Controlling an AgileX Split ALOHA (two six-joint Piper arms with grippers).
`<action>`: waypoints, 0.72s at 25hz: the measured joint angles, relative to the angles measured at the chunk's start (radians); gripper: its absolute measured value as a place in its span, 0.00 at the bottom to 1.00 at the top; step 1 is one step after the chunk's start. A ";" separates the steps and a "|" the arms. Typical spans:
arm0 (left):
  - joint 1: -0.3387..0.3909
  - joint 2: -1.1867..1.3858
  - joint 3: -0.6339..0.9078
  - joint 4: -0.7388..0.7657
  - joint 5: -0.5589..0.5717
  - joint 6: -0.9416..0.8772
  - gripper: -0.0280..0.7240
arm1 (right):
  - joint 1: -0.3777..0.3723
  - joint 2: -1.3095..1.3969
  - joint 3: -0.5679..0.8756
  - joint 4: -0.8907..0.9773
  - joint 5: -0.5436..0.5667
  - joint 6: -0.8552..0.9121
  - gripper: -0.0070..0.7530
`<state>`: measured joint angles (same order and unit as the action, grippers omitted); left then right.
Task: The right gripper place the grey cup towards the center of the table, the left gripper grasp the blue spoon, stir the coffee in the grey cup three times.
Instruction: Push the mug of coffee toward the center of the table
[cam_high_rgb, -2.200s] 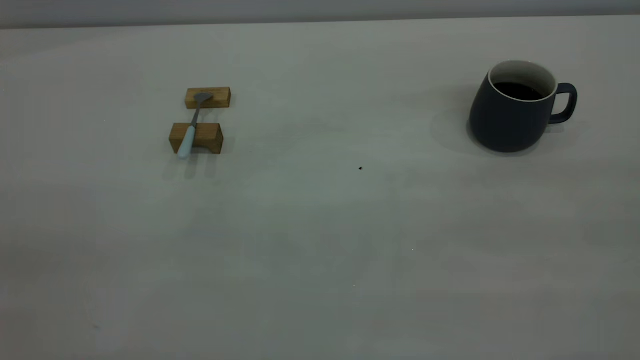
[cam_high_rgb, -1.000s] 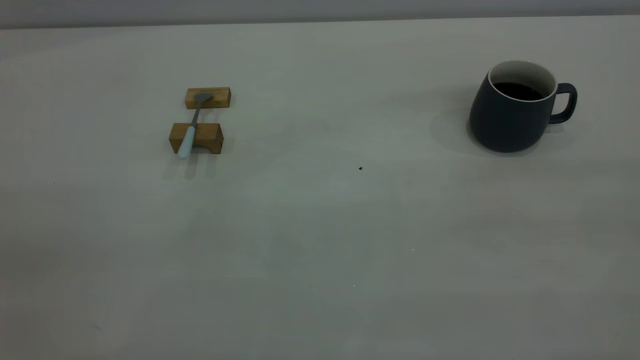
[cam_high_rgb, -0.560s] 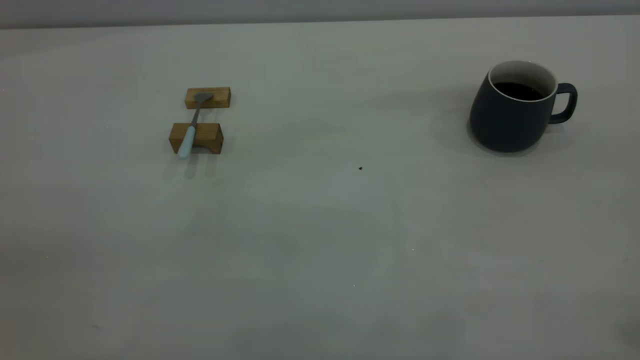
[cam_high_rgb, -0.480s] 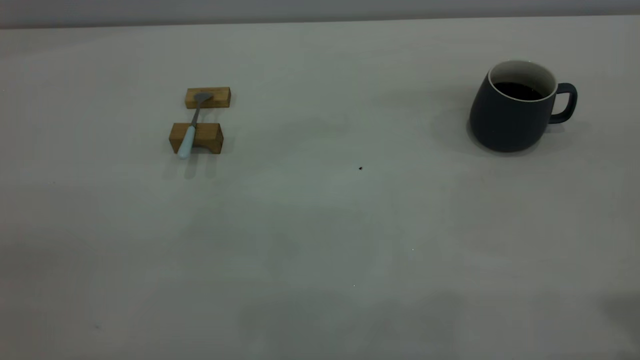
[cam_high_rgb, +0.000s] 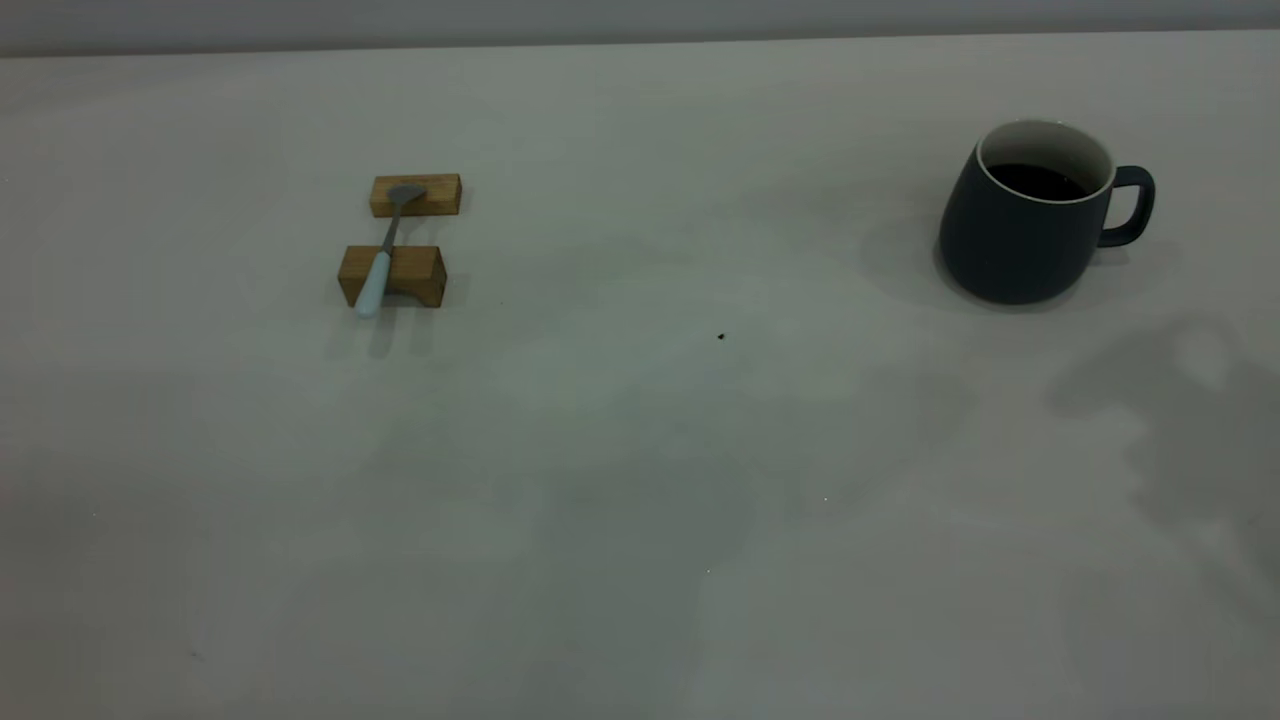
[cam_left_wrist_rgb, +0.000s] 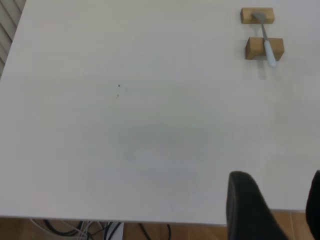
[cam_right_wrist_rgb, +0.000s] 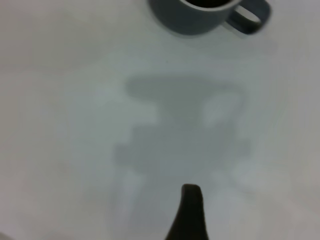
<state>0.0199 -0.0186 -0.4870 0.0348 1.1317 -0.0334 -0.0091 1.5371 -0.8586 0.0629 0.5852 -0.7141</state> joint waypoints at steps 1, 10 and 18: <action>0.000 0.000 0.000 0.000 0.000 0.000 0.53 | 0.000 0.047 -0.027 0.003 -0.005 -0.040 0.96; 0.000 0.000 0.000 0.000 0.000 0.000 0.53 | 0.004 0.377 -0.239 0.012 -0.041 -0.304 0.94; 0.000 0.000 0.000 0.000 0.000 0.000 0.53 | 0.030 0.606 -0.398 -0.054 -0.065 -0.445 0.92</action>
<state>0.0199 -0.0186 -0.4870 0.0348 1.1317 -0.0334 0.0210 2.1436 -1.2566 0.0089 0.5199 -1.1592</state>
